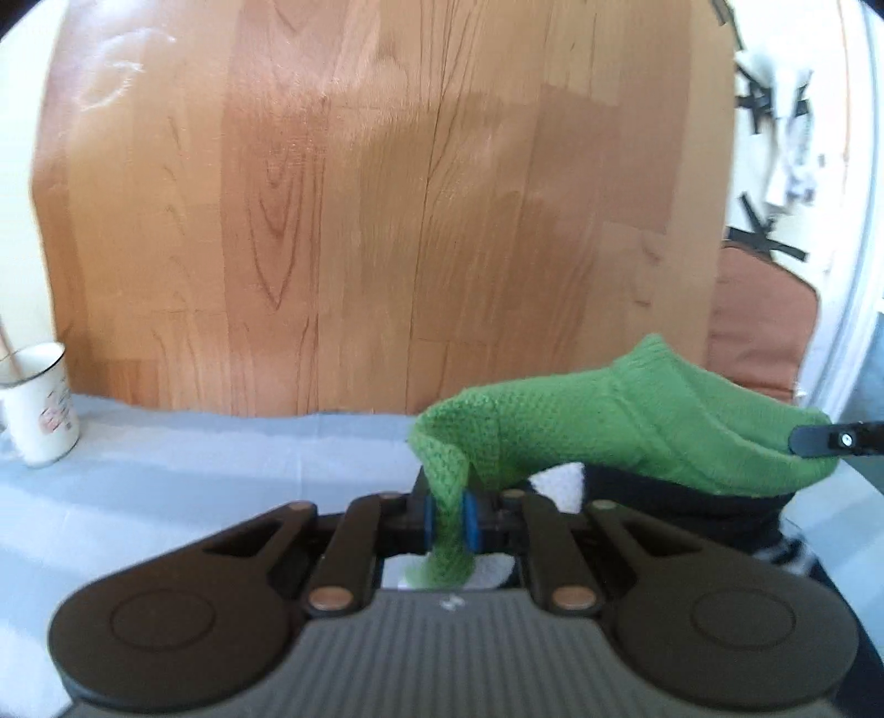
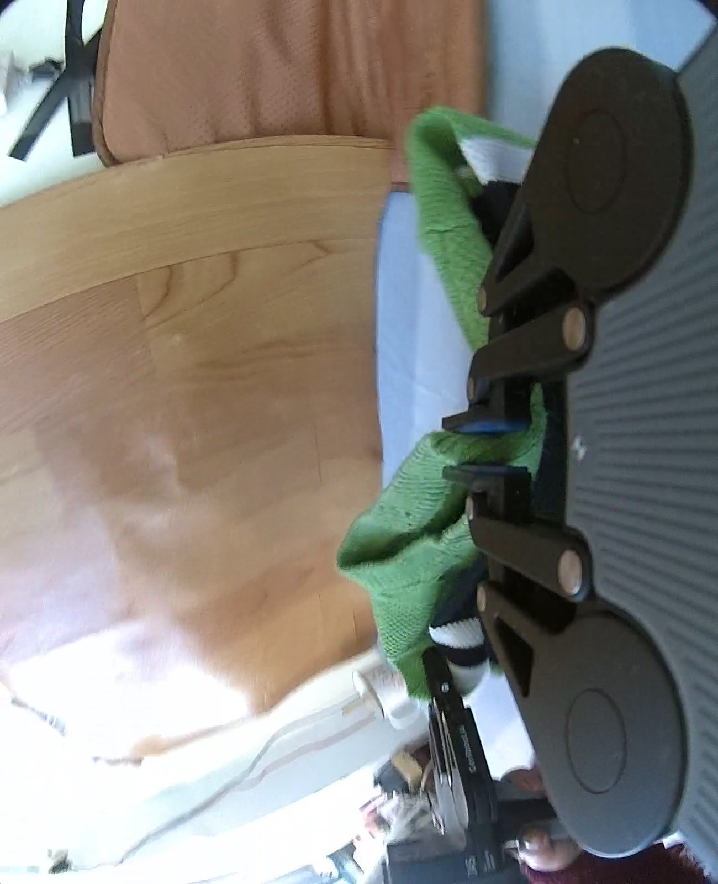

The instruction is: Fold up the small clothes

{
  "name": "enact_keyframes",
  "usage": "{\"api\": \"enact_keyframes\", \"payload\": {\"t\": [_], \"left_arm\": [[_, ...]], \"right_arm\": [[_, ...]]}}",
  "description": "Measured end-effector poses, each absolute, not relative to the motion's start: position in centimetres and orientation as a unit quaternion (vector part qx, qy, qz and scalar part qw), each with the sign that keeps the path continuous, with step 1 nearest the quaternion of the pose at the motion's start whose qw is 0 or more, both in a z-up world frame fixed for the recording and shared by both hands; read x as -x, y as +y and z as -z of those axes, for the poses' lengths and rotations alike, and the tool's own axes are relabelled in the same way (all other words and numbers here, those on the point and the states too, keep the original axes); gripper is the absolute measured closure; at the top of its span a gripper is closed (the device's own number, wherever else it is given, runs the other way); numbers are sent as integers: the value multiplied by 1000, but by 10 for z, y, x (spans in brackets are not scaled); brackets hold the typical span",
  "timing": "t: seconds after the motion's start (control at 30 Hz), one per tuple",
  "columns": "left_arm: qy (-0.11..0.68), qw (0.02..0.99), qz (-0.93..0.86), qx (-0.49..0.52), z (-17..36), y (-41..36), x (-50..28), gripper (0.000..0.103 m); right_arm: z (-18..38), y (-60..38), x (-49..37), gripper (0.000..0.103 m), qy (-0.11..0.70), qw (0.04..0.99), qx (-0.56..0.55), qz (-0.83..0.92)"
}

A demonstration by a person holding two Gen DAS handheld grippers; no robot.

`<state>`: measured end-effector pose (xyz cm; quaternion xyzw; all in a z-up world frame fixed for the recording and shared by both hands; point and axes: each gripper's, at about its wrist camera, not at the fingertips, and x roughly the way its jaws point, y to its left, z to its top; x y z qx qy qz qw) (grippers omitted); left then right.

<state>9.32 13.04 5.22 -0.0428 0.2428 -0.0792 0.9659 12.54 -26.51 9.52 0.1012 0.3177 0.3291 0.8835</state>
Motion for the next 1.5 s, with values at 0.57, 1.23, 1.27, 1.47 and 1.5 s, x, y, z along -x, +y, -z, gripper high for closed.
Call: {"api": "enact_keyframes", "payload": {"t": [0.57, 1.23, 1.27, 1.47, 1.5], "left_arm": [[288, 931, 112, 195, -46, 190, 46, 10], [327, 902, 161, 231, -57, 172, 1, 90], [305, 915, 167, 206, -67, 171, 14, 90], [358, 916, 168, 60, -35, 149, 39, 70], [379, 911, 156, 44, -25, 147, 36, 63]], "right_arm": [[-58, -328, 15, 69, 365, 844, -219, -326], [-40, -369, -8, 93, 350, 868, -271, -225], [-44, -371, 1, 93, 342, 873, -264, -227], [-20, -371, 23, 92, 393, 865, -235, -204], [-16, -373, 21, 88, 399, 865, -236, -193]]}}
